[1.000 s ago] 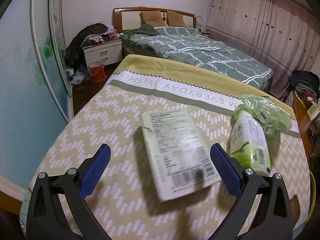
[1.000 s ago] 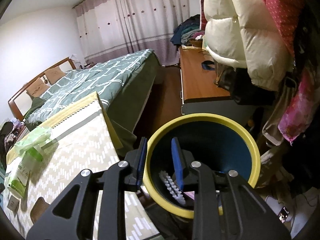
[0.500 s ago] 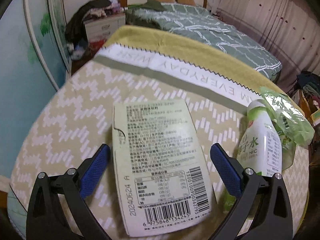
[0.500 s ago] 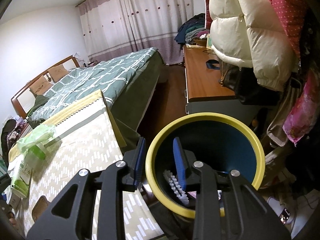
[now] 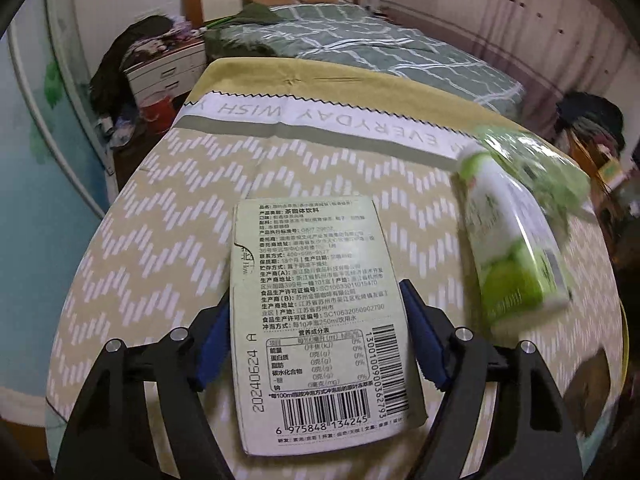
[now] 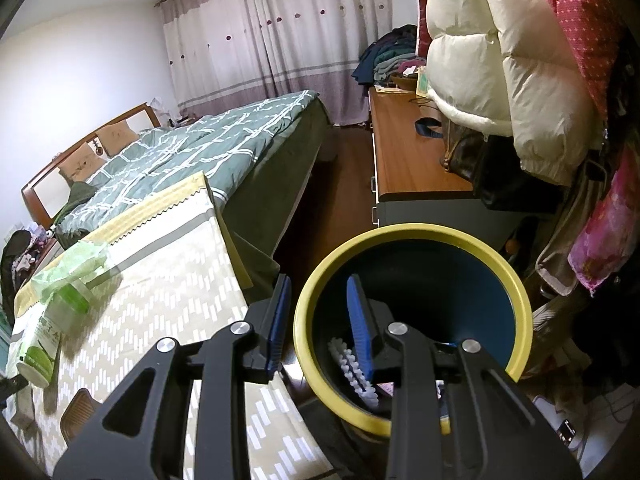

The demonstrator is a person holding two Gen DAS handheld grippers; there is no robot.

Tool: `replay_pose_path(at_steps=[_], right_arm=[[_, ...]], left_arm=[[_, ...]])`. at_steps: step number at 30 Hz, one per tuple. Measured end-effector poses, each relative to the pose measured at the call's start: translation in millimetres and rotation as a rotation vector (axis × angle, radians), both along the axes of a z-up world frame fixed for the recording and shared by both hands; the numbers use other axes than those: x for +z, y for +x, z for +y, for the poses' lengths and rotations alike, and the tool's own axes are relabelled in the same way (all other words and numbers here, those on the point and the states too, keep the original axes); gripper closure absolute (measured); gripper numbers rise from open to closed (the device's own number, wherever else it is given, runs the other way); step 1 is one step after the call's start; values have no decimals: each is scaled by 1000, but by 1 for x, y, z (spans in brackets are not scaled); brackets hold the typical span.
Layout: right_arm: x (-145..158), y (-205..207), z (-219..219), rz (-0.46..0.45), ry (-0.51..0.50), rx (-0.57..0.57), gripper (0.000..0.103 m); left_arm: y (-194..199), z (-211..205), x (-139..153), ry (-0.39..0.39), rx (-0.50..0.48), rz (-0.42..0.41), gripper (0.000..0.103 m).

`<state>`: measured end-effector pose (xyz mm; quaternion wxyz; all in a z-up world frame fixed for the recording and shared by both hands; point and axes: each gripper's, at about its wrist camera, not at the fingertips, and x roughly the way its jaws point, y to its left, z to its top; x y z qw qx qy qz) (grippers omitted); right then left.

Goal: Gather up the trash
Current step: 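Carry the white card over the bin and open the left tool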

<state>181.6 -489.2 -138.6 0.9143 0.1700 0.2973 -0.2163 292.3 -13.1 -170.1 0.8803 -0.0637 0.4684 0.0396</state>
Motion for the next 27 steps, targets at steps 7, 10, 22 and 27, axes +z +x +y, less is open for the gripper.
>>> replay_pose_path(at_steps=[7, 10, 22, 27], right_arm=[[1, -5, -2, -28, 15, -1, 75], [2, -16, -7, -36, 20, -8, 75], [25, -88, -40, -84, -10, -55, 63], [25, -119, -63, -92, -10, -99, 63]], left_arm=[[-59, -9, 37, 21, -84, -95, 28], [-80, -22, 62, 29, -140, -143, 28], [-102, -181, 104, -86, -567, -185, 28], [-101, -278, 104, -117, -739, -162, 28]])
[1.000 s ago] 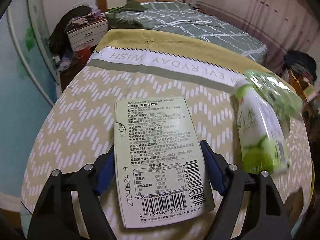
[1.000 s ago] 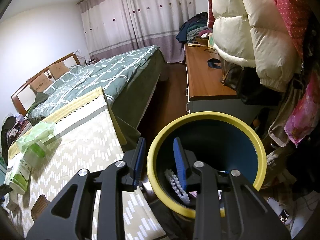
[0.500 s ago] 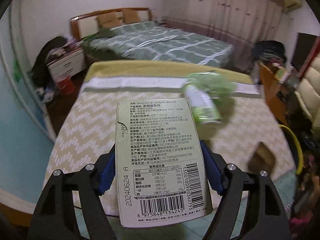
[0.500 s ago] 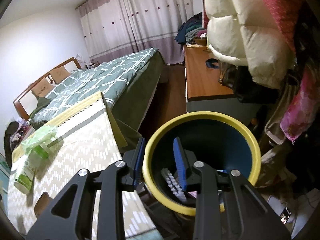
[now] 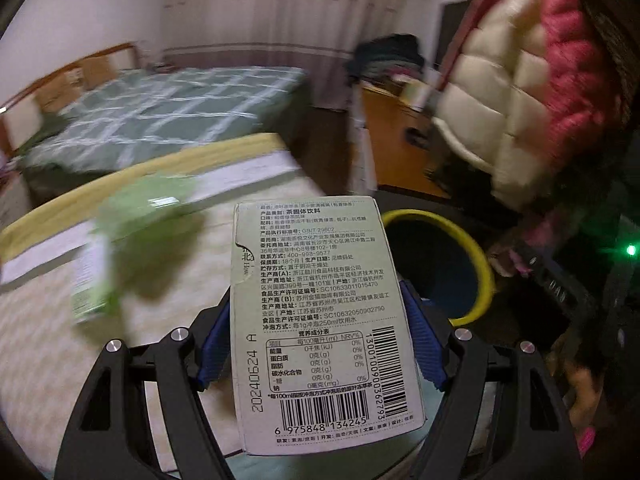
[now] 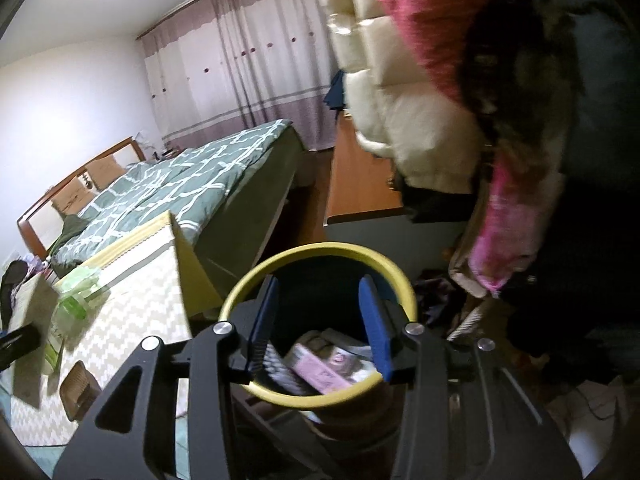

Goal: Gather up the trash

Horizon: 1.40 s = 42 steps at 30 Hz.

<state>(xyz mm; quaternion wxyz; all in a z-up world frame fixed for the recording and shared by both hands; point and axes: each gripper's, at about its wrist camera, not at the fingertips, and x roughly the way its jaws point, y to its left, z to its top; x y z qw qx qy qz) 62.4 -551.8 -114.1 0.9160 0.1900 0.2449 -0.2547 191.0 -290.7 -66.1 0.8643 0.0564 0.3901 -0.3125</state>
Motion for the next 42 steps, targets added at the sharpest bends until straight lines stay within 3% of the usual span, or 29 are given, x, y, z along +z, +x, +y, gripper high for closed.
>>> replay_pose_path(at_steps=[6, 9, 16, 17, 18, 20, 25, 31, 42], right_arm=[[0, -25, -26, -12, -2, -46, 57], [-3, -31, -35, -19, 12, -54, 57], [-13, -34, -47, -17, 43, -67, 57], [-15, -33, -48, -15, 50, -68, 57], [-17, -34, -50, -12, 55, -67, 57], [-18, -32, -50, -6, 57, -65, 57], [-19, -23, -44, 1, 54, -50, 57], [-19, -1, -19, 18, 43, 19, 57], [6, 73, 81, 17, -20, 241, 57]], left_arm=[[6, -99, -16, -7, -108, 54, 28], [16, -135, -31, 6, -110, 79, 28], [38, -184, -61, 18, -99, 136, 28], [40, -191, -63, 17, -100, 133, 26], [42, -194, -64, 13, -101, 130, 15], [42, -195, -61, 0, -87, 110, 9], [33, -161, -38, -44, -87, 61, 7], [25, -68, -9, -86, 5, -36, 5], [43, 166, 11, -71, 445, -238, 5]])
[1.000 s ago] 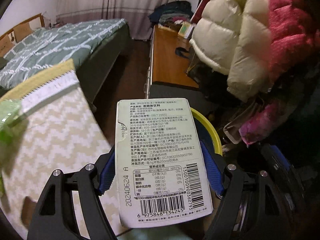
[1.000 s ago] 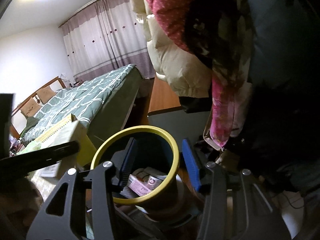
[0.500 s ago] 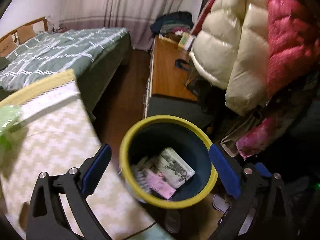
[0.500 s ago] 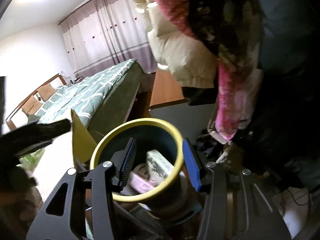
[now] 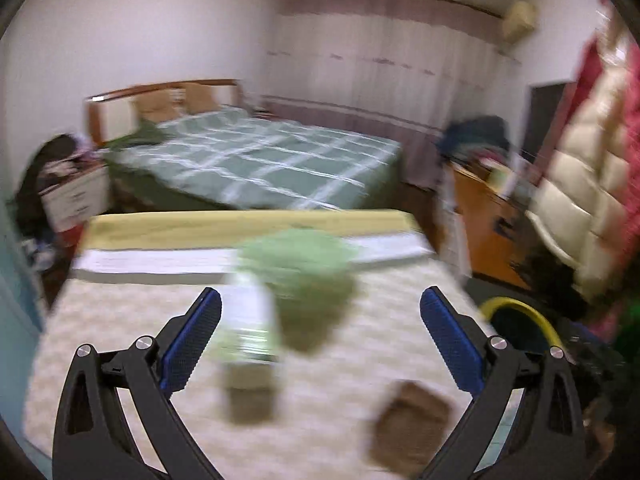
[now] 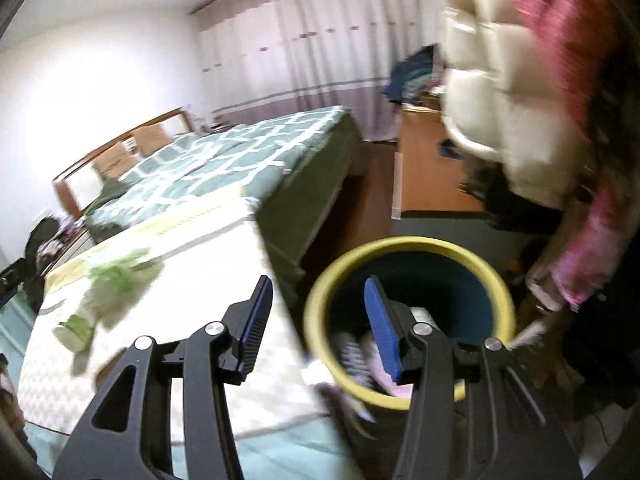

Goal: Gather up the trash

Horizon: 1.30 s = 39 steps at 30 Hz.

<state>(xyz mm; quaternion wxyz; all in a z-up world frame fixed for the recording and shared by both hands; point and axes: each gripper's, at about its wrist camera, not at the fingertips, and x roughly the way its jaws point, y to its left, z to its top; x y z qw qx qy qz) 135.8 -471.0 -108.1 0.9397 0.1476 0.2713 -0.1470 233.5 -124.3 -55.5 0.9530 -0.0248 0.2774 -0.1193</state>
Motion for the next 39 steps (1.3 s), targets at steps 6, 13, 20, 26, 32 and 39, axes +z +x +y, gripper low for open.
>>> replay_pose_path(at_steps=[6, 13, 20, 26, 32, 39], right_arm=[[10, 45, 63, 6, -4, 137, 57], [21, 83, 128, 16, -7, 282, 57], [27, 122, 190, 27, -41, 410, 57], [26, 159, 228, 78, -127, 466, 57], [11, 187, 243, 151, -186, 467, 67], [3, 192, 241, 182, -153, 493, 98]], left_arm=[[27, 93, -16, 27, 212, -56, 5], [46, 163, -45, -4, 352, -25, 5], [45, 177, -52, -39, 406, -12, 5], [44, 166, -56, -43, 398, 0, 5], [42, 159, -56, -20, 393, -12, 5], [41, 155, -55, -12, 386, -5, 5]])
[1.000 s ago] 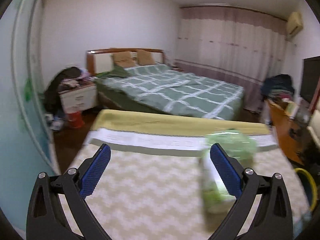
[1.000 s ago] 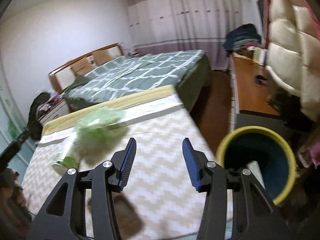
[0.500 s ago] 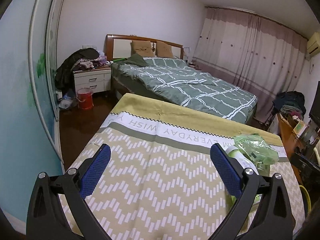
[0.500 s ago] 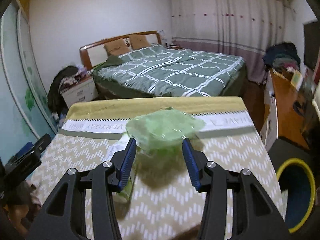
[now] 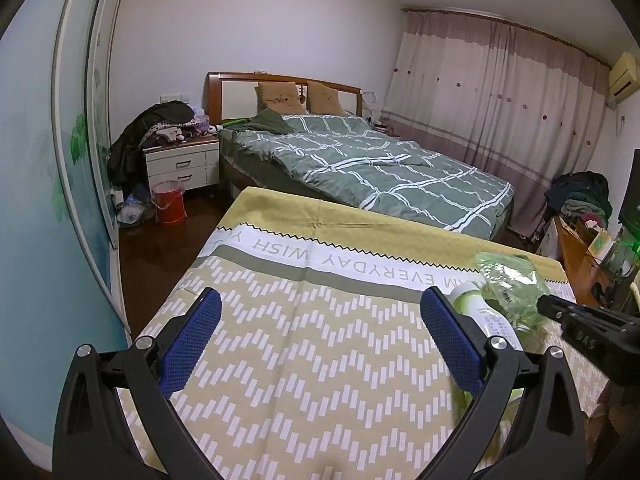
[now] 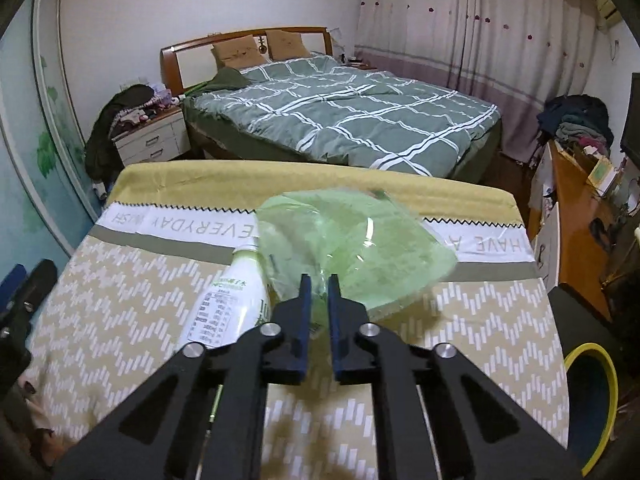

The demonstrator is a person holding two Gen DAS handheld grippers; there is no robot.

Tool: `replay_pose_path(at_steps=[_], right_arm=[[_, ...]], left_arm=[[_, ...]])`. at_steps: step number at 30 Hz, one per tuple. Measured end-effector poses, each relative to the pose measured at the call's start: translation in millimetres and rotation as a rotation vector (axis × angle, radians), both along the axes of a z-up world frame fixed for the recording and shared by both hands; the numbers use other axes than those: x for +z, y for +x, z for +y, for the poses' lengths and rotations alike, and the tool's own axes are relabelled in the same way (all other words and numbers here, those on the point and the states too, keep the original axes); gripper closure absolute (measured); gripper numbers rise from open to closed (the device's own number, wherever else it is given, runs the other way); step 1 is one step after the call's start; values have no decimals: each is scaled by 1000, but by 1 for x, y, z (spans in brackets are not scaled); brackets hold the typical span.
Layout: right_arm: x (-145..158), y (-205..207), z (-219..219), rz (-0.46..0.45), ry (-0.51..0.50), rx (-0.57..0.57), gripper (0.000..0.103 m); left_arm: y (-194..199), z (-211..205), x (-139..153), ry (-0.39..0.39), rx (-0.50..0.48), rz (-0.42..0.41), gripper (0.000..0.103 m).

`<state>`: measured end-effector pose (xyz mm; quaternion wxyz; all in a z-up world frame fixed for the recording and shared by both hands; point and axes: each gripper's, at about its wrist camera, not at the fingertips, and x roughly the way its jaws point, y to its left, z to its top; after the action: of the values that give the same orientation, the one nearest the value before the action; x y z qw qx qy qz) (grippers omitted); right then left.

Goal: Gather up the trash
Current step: 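Grasp the clear green plastic bag with the right tool, then carry the plastic bag over the bin and open the right tool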

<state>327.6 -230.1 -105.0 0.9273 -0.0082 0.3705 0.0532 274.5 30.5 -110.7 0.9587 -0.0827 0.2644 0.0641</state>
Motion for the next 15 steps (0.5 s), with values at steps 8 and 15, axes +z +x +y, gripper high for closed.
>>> replay_pose_path(at_steps=[8, 15], right_arm=[[31, -27, -25, -88, 86, -22, 100], [53, -69, -59, -179, 113, -89, 100]], left_arm=[[0, -2, -1, 5, -6, -1, 5], [-2, -6, 0, 15, -21, -4, 5]])
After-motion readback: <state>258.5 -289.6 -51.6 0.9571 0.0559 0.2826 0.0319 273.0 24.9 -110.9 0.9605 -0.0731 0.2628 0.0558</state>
